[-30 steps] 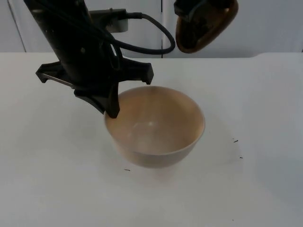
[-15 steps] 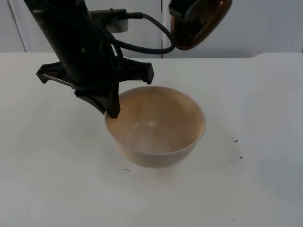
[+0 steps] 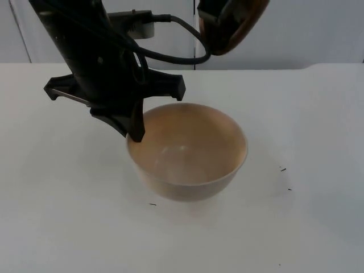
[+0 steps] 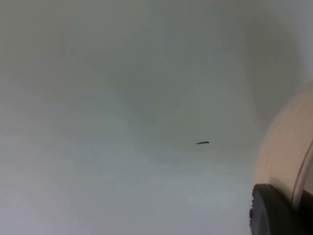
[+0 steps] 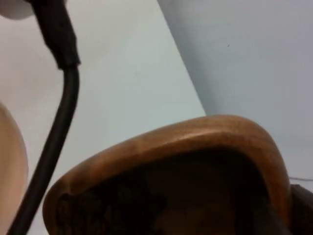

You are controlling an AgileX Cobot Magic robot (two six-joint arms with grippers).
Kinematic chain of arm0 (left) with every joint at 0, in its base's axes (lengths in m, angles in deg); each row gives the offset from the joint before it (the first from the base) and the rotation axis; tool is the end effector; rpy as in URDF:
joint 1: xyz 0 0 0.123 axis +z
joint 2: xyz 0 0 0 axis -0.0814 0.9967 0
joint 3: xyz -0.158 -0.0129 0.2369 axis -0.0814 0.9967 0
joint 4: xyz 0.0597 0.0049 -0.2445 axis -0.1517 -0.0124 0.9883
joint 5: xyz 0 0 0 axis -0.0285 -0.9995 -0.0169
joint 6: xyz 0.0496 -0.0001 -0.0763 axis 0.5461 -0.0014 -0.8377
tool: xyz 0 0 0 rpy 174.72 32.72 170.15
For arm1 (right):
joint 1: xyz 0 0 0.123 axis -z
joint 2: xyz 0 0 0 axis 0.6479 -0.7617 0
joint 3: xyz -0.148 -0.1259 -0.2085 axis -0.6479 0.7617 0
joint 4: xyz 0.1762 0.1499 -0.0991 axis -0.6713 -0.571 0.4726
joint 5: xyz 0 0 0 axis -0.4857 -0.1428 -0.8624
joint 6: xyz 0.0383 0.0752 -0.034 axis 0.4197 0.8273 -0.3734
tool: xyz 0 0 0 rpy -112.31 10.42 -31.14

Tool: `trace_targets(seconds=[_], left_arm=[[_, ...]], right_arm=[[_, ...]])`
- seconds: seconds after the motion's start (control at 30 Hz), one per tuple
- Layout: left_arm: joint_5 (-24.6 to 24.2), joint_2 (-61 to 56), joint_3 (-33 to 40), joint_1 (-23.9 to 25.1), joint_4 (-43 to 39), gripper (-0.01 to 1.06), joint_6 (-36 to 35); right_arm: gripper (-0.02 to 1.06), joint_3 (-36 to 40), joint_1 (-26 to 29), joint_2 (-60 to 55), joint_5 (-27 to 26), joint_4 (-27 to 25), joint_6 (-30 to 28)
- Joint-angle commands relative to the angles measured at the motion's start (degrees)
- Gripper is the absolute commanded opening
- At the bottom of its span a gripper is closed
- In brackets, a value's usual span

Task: Pick up the bowl with the left hand and pour the coffee beans from the cup into the bowl with the right hand.

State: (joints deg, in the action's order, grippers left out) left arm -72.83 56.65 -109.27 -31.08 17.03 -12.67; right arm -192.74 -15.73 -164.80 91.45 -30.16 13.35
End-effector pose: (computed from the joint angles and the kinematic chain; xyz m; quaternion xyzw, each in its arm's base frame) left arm 0.3188 -0.1724 0.1971 0.1203 0.9835 -0.1045 0.0862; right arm 0.2838 0.3086 0.3386 -0.4667 0.7730 -0.2707 0.3337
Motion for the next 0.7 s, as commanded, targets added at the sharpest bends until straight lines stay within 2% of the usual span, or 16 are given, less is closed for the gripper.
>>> trace_targets(seconds=[0.0,0.4,0.67], left_arm=[[0.3,-0.4,-0.2,-0.4,0.6,0.0,0.1],[0.7,-0.4,-0.2,-0.4,0.8,0.0,0.1],[0.7,-0.4,-0.2,-0.4,0.8,0.0,0.1]], right_arm=[[0.0,-0.3,-0.5,0.9,0.0,1.8,-0.5],[0.0,2.6,-0.6,1.6,0.0,4.5,-0.4],[0.0,2.6,-3.2,1.6,0.0,7.1,-0.4]])
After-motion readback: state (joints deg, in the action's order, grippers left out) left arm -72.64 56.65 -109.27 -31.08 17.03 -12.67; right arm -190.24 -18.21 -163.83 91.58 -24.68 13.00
